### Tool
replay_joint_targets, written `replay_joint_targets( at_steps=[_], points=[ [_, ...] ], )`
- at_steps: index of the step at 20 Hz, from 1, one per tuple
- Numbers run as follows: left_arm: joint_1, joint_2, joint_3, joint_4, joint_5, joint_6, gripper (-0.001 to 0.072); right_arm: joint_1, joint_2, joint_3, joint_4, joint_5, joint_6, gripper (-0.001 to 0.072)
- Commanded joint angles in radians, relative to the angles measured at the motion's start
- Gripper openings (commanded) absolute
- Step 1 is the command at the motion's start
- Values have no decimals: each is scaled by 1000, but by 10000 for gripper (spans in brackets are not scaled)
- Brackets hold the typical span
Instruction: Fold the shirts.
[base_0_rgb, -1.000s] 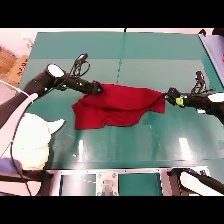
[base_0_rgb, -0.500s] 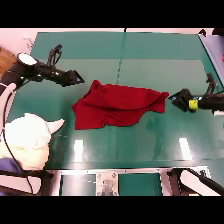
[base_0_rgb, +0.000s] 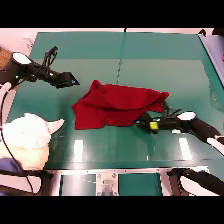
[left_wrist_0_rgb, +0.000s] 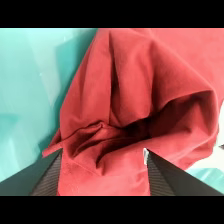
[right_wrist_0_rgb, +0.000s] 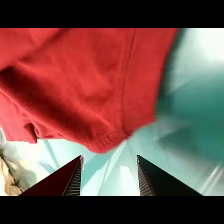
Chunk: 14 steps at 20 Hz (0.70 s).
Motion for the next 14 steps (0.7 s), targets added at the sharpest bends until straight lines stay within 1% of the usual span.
replay_joint_targets(
  at_steps=[1,3,4,5,6,7,8,10,12,14],
  points=[
    [2,0,1,5,-5,-2,584,132,-102,27,110,-93,3,392],
    [2,0,1,5,-5,-2,584,135,-137,71,109,-123,-5,390],
    [2,0,1,5,-5,-2,584,134,-139,88,109,-144,-20,326],
    [2,0,1,5,-6,-2,584,127,-138,108,109,-153,-52,148],
    [2,0,1,5,-6,-2,584,113,-137,126,108,-147,-80,50],
    [2,0,1,6,-6,-2,584,91,-135,143,105,-121,-102,18],
    [2,0,1,9,-7,-2,584,58,-126,160,93,-67,-119,17],
    [2,0,1,14,-17,-2,584,-42,-78,188,22,87,-117,17],
    [2,0,1,16,-27,-2,585,-188,12,204,-88,214,-77,17],
    [2,0,1,21,-31,-2,585,-389,100,233,-226,316,-26,17]
  ],
)
